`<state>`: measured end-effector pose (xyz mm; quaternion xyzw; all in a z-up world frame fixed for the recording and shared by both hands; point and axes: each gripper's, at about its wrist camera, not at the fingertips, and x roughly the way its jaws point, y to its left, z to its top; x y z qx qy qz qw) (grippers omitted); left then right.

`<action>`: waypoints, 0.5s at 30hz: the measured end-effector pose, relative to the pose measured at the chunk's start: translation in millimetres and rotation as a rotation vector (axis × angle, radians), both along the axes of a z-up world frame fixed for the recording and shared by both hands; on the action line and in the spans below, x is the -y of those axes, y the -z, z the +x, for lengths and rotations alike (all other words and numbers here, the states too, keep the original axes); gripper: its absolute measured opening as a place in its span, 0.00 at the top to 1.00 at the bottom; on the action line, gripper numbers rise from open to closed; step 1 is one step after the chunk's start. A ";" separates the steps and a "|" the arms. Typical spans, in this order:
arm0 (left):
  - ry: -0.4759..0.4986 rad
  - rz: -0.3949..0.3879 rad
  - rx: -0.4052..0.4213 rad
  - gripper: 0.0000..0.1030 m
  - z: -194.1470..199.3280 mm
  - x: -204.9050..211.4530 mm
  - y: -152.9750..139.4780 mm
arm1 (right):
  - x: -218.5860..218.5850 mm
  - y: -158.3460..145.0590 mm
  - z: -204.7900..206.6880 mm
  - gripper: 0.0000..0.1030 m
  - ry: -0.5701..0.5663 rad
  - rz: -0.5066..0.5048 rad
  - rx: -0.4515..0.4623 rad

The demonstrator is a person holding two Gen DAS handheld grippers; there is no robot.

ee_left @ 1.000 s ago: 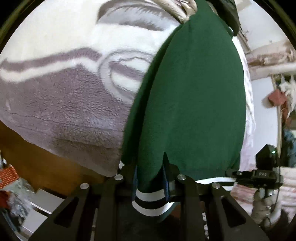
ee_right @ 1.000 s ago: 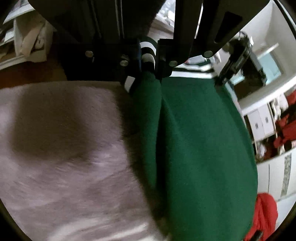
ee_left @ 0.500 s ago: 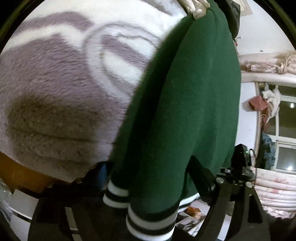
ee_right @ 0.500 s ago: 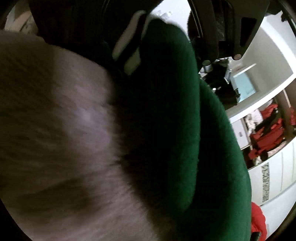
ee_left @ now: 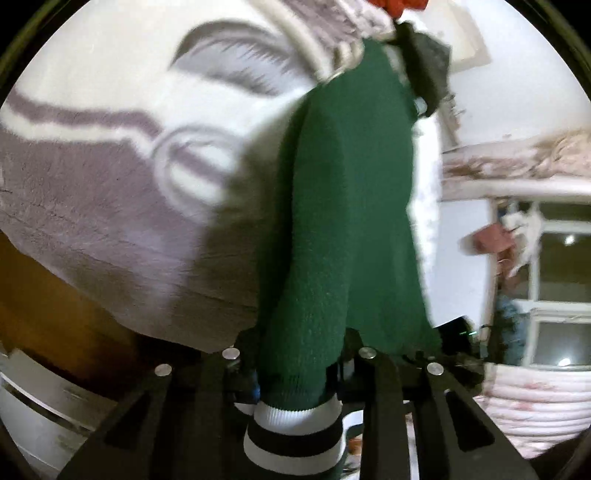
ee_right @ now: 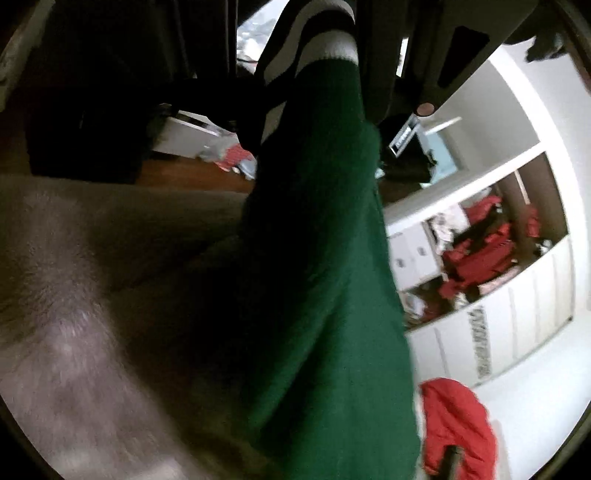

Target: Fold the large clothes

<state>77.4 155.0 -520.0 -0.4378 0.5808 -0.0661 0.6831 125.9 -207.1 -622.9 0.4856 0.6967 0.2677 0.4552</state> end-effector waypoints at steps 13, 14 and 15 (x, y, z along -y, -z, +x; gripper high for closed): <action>0.000 0.022 0.364 0.78 158.3 -34.8 -95.9 | 71.2 -152.7 179.6 0.81 0.206 0.121 0.240; 0.017 0.045 0.389 0.78 182.6 -32.6 -96.7 | 71.5 -156.1 206.3 0.81 0.216 0.109 0.263; 0.037 0.074 0.406 0.78 210.9 -29.5 -95.6 | 68.6 -157.1 235.1 0.81 0.234 0.088 0.274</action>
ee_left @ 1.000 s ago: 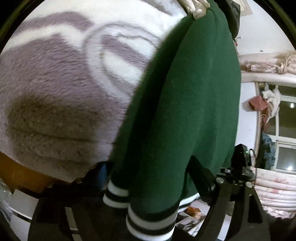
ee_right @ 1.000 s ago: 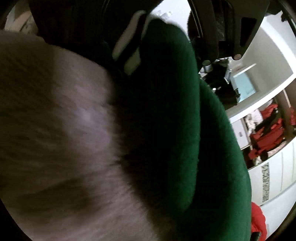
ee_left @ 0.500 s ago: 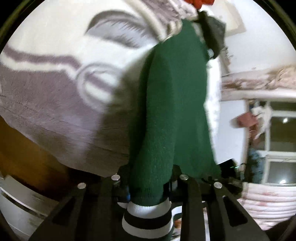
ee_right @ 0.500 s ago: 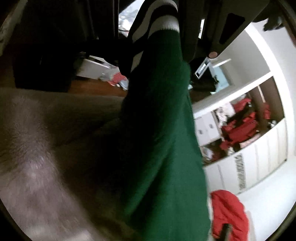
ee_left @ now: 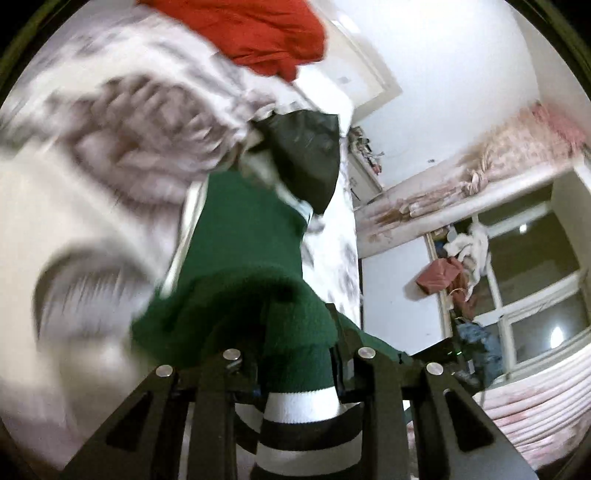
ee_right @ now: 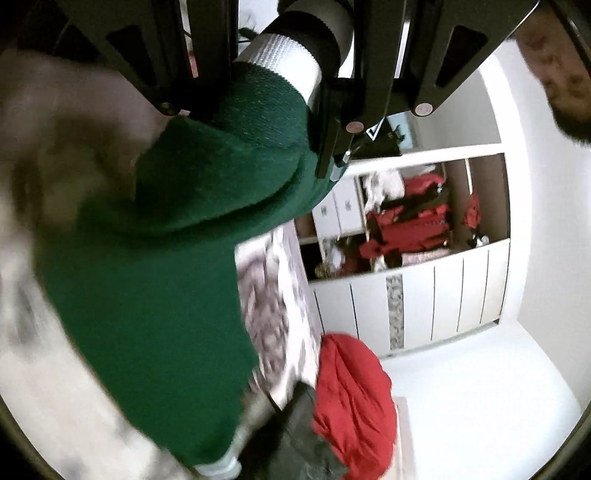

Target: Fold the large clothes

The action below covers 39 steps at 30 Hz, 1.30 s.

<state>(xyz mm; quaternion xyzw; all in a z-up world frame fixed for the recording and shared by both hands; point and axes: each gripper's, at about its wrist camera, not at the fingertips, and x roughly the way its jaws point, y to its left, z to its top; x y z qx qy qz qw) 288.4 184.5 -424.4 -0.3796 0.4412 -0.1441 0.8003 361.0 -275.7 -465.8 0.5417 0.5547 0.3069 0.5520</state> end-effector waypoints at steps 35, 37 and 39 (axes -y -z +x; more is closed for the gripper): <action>-0.007 0.524 -0.171 0.05 177.2 -7.8 81.7 | 2.0 118.5 264.8 0.18 -0.118 -0.516 0.024; -0.024 0.560 -0.220 0.05 150.8 -4.8 92.9 | -4.4 153.9 267.7 0.16 -0.180 -0.519 -0.010; -0.076 0.567 -0.279 0.05 115.3 -6.6 103.0 | -15.0 190.1 278.3 0.13 -0.227 -0.481 -0.026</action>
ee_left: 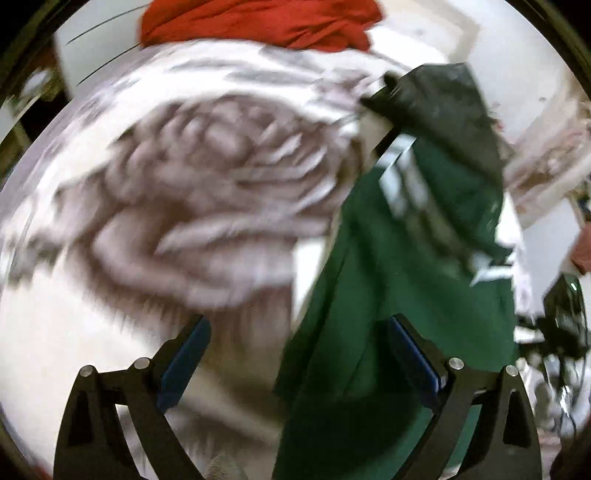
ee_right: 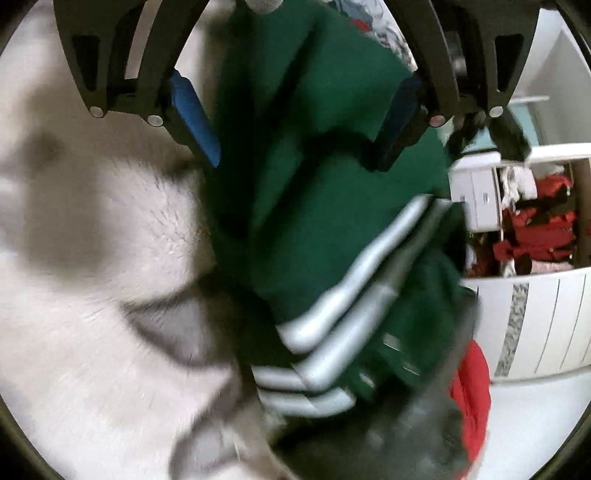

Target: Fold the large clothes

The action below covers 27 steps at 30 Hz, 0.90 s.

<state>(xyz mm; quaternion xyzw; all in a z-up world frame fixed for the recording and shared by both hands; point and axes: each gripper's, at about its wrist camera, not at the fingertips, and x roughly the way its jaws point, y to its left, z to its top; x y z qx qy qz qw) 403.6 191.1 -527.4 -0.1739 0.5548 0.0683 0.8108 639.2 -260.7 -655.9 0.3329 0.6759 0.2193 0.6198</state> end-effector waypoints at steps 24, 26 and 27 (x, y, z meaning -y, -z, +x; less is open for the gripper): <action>-0.308 0.125 -0.158 0.05 -194.9 -48.1 -42.8 | -66.1 36.8 -207.0 0.44 0.440 0.276 -0.504; -0.287 0.103 -0.152 0.05 -190.1 -33.3 -39.6 | -42.7 30.9 -200.9 0.43 0.386 0.169 -0.484; -0.276 0.078 -0.136 0.05 -184.9 -22.2 -38.1 | -35.3 24.0 -195.9 0.43 0.373 0.158 -0.461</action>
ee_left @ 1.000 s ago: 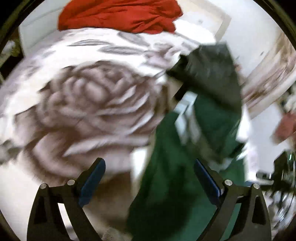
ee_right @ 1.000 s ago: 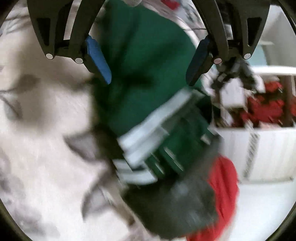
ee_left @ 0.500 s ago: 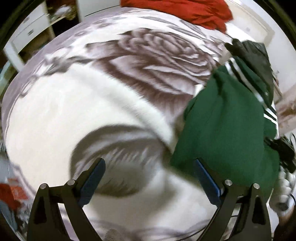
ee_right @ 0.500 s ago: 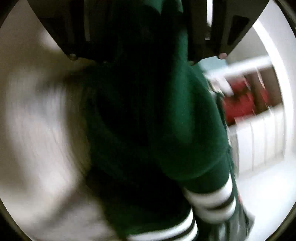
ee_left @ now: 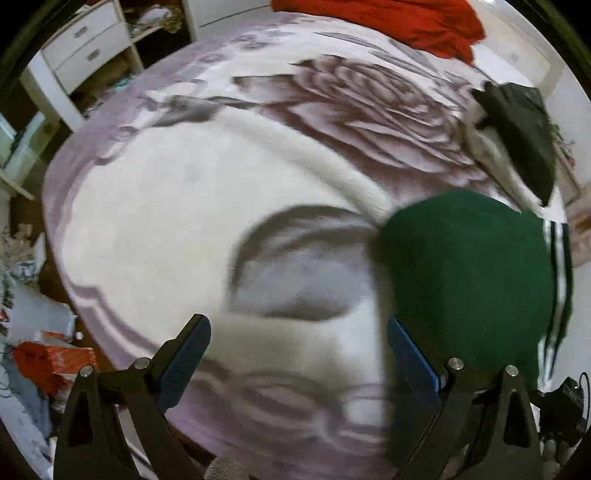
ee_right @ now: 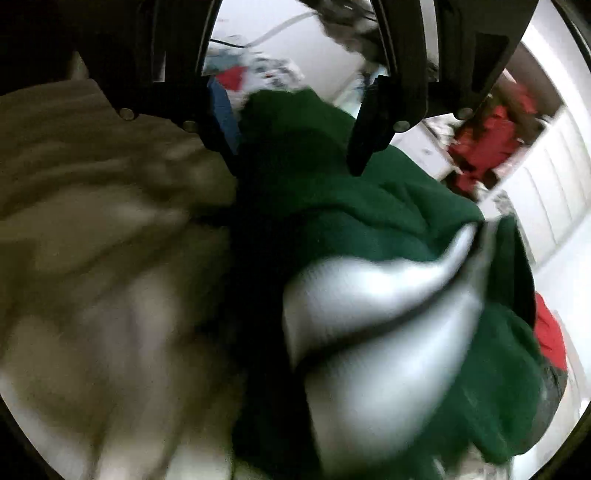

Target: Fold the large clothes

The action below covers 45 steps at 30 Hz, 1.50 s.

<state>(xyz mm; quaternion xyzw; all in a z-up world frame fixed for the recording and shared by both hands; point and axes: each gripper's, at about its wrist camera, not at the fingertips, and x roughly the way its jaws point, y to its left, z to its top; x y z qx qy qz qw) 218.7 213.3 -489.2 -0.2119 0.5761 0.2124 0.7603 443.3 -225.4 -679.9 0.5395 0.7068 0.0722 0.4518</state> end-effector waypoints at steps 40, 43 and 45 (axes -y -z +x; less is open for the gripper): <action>0.002 -0.113 -0.032 0.03 -6.2 70.0 47.0 | -37.4 -64.6 208.5 0.24 -0.886 -0.231 0.464; 0.025 -0.083 -0.032 0.03 -3.6 73.4 45.0 | -47.1 -84.4 199.9 0.24 -0.853 -0.081 0.538; 0.029 -0.076 -0.030 0.03 -3.4 74.0 45.1 | -51.2 -89.1 193.3 0.24 -0.869 -0.066 0.547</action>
